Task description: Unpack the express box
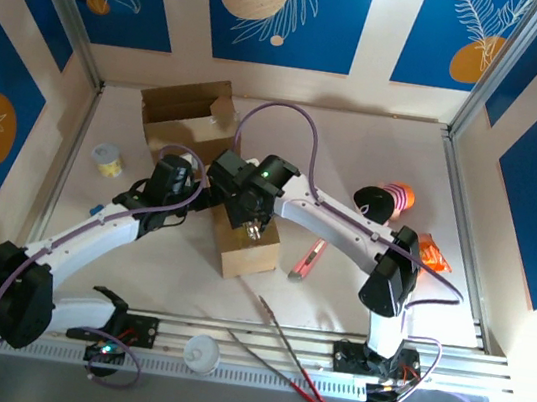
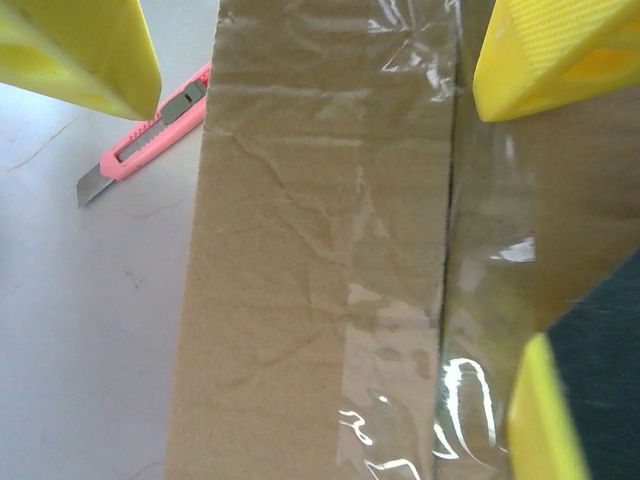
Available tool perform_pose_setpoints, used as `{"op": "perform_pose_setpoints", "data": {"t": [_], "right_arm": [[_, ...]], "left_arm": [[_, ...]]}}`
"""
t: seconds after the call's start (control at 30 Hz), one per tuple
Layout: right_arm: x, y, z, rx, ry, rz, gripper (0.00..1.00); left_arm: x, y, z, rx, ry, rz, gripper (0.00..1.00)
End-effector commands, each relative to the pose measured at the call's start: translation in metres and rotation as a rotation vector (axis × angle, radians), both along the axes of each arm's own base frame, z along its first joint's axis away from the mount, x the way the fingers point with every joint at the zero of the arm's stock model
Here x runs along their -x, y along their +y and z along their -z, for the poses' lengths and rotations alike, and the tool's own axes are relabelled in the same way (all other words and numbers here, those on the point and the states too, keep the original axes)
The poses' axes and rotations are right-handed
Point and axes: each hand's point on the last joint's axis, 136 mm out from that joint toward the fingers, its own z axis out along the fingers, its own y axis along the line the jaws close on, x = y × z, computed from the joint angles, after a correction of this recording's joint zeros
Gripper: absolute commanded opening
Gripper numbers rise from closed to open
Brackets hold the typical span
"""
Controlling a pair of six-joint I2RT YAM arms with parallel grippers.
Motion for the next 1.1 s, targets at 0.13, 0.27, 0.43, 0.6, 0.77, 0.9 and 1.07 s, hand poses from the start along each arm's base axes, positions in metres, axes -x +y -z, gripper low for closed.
{"op": "perform_pose_setpoints", "data": {"t": [0.13, 0.27, 0.43, 0.6, 0.77, 0.9, 1.07], "right_arm": [[0.000, -0.007, 0.021, 0.053, 0.023, 0.026, 0.79], [0.002, -0.007, 0.023, 0.067, 0.019, 0.023, 0.78], [0.014, 0.003, 0.017, 0.071, 0.022, -0.015, 0.79], [0.021, 0.007, 0.011, 0.077, 0.026, -0.019, 0.82], [0.017, -0.005, 0.022, 0.165, 0.026, 0.016, 0.82], [0.015, -0.009, 0.029, 0.204, 0.030, 0.036, 0.81], [0.011, -0.012, 0.027, 0.241, 0.008, 0.070, 0.81]], "left_arm": [[0.010, 0.000, 0.011, 0.001, 0.045, 0.026, 1.00], [0.010, 0.000, 0.012, 0.000, 0.047, 0.026, 1.00], [0.010, -0.001, 0.013, 0.001, 0.049, 0.028, 1.00], [0.010, -0.002, 0.014, 0.006, 0.050, 0.030, 1.00], [0.010, -0.003, 0.013, 0.014, 0.049, 0.035, 1.00], [0.010, -0.003, 0.013, 0.015, 0.050, 0.036, 1.00], [0.011, -0.004, 0.013, 0.019, 0.051, 0.038, 1.00]]}}
